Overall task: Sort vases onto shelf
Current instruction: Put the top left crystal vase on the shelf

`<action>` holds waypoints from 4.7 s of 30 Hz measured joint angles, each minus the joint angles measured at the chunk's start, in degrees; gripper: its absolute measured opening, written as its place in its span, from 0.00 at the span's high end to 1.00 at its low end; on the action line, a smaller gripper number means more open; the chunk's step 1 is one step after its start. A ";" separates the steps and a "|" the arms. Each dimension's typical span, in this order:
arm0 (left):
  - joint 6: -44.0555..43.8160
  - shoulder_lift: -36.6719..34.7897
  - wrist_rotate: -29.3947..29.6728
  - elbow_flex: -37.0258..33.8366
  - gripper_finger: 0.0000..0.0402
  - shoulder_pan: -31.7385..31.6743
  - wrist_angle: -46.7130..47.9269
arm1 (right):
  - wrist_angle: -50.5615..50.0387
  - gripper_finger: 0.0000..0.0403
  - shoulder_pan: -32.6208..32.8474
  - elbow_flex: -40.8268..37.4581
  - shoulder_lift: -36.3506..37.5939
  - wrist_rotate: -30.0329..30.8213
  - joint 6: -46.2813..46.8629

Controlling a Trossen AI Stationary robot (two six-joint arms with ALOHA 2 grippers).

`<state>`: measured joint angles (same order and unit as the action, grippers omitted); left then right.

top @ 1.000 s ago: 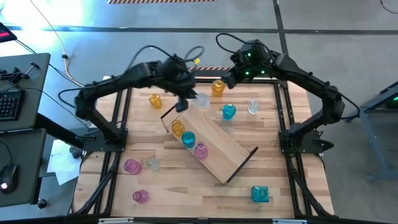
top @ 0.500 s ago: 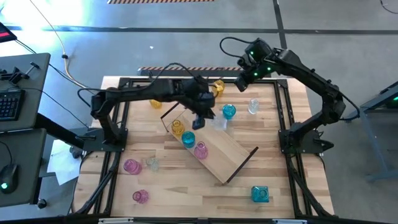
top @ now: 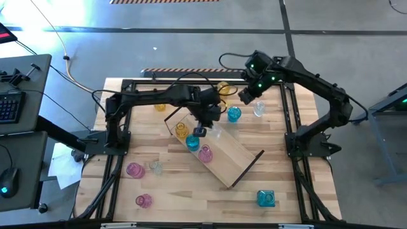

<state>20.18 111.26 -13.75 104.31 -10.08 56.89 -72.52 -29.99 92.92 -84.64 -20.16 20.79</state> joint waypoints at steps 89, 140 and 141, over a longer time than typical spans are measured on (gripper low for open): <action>-4.90 -4.98 -7.77 17.04 0.87 -8.79 0.38 | 9.82 1.00 16.90 0.02 4.42 8.24 12.32; -11.66 -44.26 15.93 16.35 0.91 -20.67 21.01 | 26.18 1.00 18.37 -0.04 -26.72 -0.86 8.64; -11.64 -44.27 15.93 16.35 0.91 -20.67 21.24 | 25.79 1.00 18.35 -0.04 -26.89 -0.81 8.27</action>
<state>8.55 66.99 2.17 120.66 -30.74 78.14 -46.73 -11.63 92.88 -111.53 -20.96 29.06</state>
